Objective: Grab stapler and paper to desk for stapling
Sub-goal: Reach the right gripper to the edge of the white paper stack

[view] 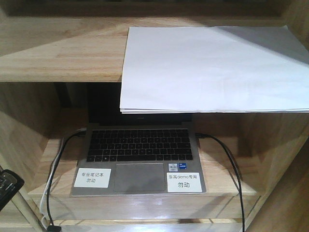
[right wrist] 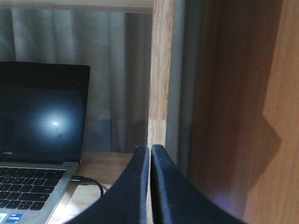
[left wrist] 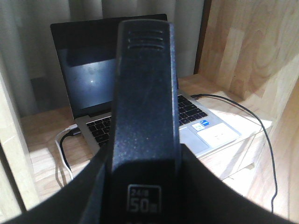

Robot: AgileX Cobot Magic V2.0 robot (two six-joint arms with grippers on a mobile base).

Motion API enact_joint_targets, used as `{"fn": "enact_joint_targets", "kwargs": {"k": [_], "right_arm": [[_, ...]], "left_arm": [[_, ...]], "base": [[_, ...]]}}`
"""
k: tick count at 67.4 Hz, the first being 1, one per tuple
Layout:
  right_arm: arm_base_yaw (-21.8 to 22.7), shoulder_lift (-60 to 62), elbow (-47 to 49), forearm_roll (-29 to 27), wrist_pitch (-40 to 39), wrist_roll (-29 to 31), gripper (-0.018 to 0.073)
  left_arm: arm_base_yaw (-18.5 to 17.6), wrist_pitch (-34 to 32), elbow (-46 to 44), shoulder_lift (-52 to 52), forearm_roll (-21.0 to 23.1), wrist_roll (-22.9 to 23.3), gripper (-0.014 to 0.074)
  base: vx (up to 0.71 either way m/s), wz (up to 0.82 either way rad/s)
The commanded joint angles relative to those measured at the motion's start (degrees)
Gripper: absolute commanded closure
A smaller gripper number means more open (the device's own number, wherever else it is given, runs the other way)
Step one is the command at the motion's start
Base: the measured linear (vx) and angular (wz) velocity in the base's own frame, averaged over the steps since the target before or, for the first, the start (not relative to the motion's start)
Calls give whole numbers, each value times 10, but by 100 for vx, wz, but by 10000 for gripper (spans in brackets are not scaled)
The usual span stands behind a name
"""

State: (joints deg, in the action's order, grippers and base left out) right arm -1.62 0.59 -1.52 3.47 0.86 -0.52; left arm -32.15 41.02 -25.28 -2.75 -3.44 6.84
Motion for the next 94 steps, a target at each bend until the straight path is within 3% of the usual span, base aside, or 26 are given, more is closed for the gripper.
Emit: {"fn": "enact_joint_targets", "kwargs": {"k": [1, 25, 30, 33, 41, 49, 58, 71, 84, 94], "right_arm": [[5, 5, -3, 1, -42, 5, 569], [5, 5, -3, 6, -43, 5, 569], [5, 5, -3, 5, -43, -35, 569], [5, 5, -3, 3, -51, -87, 569], [5, 5, -3, 12, -51, -352, 569], [5, 5, -3, 73, -47, -608, 569], [3, 5, -3, 125, -33, -791, 566], [-46, 5, -3, 159, -83, -800, 481], [-117, -16, -3, 159, -121, -801, 246], [-144, -95, -1, 174, -217, -801, 86]], "left_arm": [[-3, -70, -18, -8, 0, 0, 603], [-3, -70, -18, -8, 0, 0, 603], [-3, -70, -18, -8, 0, 0, 603], [-3, -70, -18, -8, 0, 0, 603], [-3, -70, -18, -8, 0, 0, 603], [-3, -70, -18, -8, 0, 0, 603], [-3, -70, -18, -8, 0, 0, 603], [-3, -70, -18, -8, 0, 0, 603], [-3, -70, -18, -8, 0, 0, 603], [-3, -70, -18, -8, 0, 0, 603]], "base": [[0, 0], [0, 0], [0, 0], [0, 0], [0, 0], [0, 0], [0, 0], [0, 0], [0, 0], [0, 0]]}}
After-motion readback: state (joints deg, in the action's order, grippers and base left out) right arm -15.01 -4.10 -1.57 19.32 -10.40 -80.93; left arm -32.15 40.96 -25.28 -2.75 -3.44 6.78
